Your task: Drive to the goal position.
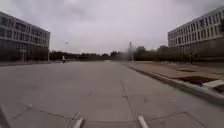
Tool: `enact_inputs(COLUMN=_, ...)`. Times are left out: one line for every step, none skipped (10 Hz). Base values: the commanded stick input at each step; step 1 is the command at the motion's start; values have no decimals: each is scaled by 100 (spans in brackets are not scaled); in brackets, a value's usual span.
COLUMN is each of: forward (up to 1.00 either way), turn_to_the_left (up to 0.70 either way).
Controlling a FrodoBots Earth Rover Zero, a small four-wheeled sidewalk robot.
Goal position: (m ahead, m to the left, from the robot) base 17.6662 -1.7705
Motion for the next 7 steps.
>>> enact_inputs(forward=70, turn_to_the_left=0)
enact_inputs(forward=70, turn_to_the_left=0)
enact_inputs(forward=70, turn_to_the_left=0)
enact_inputs(forward=70, turn_to_the_left=0)
enact_inputs(forward=70, turn_to_the_left=0)
enact_inputs(forward=70, turn_to_the_left=0)
enact_inputs(forward=70, turn_to_the_left=0)
